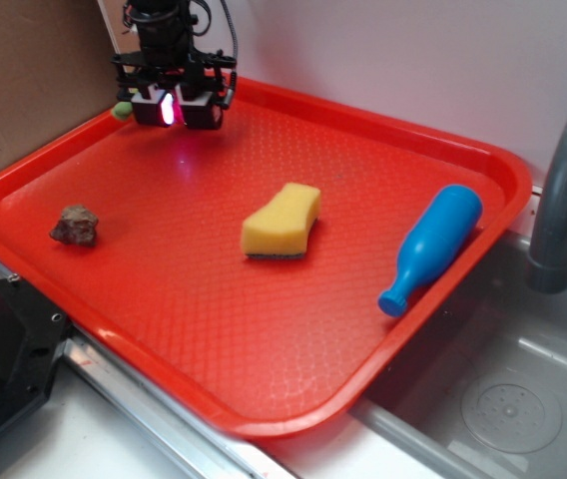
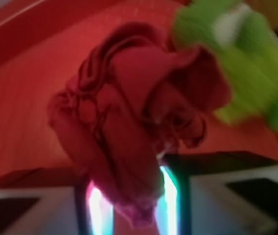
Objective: Grab the red paper.
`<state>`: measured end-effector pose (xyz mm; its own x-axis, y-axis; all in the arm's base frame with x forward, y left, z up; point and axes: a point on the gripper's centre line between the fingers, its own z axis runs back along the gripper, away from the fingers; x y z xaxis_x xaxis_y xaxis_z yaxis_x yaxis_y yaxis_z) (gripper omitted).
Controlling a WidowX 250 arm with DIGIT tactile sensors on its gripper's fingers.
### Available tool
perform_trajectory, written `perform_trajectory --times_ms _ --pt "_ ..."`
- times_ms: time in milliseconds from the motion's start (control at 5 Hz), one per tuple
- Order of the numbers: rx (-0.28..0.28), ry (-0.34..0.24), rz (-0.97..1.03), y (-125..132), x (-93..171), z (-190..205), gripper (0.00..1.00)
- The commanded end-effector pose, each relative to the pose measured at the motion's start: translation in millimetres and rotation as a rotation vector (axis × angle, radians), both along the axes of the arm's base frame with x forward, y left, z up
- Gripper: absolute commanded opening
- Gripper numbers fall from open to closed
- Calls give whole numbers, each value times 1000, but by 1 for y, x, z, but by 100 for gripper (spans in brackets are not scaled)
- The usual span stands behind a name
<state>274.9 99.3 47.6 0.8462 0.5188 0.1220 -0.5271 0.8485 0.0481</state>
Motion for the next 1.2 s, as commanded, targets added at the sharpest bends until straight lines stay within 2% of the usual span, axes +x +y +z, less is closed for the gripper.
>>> perform_trajectory --times_ms 0,200,400,600,1000 --pt "-52 -53 -193 -36 -52 92 0" --pt "-80 -25 -269 -58 -70 121 0" --pt "-100 -10 -408 -78 -74 150 0" --pt "-71 -14 -454 -91 -77 165 0" --pt "-64 13 -463 -91 -78 156 0"
